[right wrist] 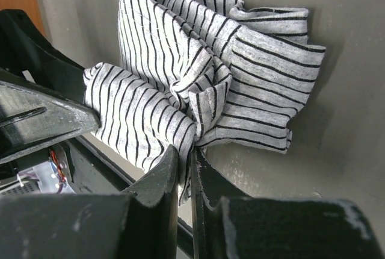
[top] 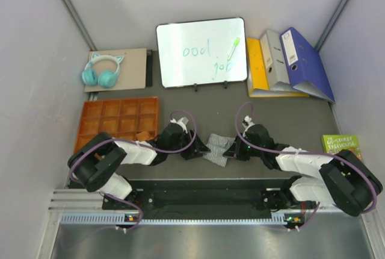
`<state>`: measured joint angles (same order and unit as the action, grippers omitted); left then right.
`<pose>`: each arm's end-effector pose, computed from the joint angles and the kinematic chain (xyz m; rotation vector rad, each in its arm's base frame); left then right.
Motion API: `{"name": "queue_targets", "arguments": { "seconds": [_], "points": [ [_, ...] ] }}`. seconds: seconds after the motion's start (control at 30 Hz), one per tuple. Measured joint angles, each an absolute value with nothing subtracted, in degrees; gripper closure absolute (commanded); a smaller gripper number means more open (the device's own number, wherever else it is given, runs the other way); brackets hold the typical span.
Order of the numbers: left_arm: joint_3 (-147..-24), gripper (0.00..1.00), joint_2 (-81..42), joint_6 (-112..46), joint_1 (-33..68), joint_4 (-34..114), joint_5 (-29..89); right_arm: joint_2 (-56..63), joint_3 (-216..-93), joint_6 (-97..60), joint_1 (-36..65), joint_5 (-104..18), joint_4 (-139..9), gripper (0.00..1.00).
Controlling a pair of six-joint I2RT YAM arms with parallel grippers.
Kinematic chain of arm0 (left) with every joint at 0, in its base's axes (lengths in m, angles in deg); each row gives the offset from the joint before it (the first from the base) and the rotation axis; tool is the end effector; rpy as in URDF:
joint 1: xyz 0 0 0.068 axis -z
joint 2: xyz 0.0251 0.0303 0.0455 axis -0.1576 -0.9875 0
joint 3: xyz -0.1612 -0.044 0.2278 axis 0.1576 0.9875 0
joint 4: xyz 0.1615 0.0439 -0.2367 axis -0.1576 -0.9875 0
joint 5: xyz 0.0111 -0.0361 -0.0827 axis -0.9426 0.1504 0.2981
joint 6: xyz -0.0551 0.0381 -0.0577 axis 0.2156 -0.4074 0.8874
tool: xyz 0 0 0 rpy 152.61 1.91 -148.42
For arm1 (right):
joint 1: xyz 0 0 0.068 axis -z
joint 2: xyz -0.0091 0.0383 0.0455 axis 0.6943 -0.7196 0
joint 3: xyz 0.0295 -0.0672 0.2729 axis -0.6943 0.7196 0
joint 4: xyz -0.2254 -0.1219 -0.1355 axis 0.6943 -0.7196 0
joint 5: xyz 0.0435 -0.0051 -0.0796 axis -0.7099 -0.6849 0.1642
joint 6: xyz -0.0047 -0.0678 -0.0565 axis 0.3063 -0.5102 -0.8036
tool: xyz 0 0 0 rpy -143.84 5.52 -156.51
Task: Roll the underwear
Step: Roll the underwear to the center of the board.
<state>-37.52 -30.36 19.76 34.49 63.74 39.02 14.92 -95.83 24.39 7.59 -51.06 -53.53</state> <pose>0.2044 -0.2270 0.0827 -0.2612 2.5247 -1.2600 0.1888 0.1654 0.0872 0.1404 2.5216 1.0146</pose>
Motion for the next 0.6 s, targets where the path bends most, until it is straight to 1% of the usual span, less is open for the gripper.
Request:
{"name": "queue_targets", "arguments": {
  "seconds": [0.23, 0.27, 0.3, 0.37, 0.5, 0.6],
  "points": [
    [-38.90, 0.36, -29.40, 16.59, 34.55, 60.50, 37.89, 14.44, -95.98, 24.39, 7.59, -51.10, -53.42, 1.00],
    [-39.35, 0.34, -29.40, 16.22, 34.55, 59.67, 37.54, 14.24, -96.20, 24.37, 7.59, -51.12, -53.51, 1.00],
    [-39.97, 0.30, -29.40, 15.57, 34.57, 58.62, 37.08, 14.02, -96.28, 24.33, 7.59, -51.15, -53.42, 1.00],
    [-41.74, 0.29, -29.18, 14.08, 34.62, 55.96, 35.48, 13.96, -96.31, 24.33, 7.59, -51.15, -53.42, 1.00],
    [-42.37, 0.30, -28.31, 11.94, 34.46, 54.06, 33.60, 13.59, -96.66, 24.24, 7.59, -51.19, -53.64, 1.00],
    [-42.20, 0.34, -29.25, 11.98, 34.40, 55.78, 34.30, 13.30, -96.98, 24.20, 7.59, -51.32, -53.84, 1.00]
  ]
}}
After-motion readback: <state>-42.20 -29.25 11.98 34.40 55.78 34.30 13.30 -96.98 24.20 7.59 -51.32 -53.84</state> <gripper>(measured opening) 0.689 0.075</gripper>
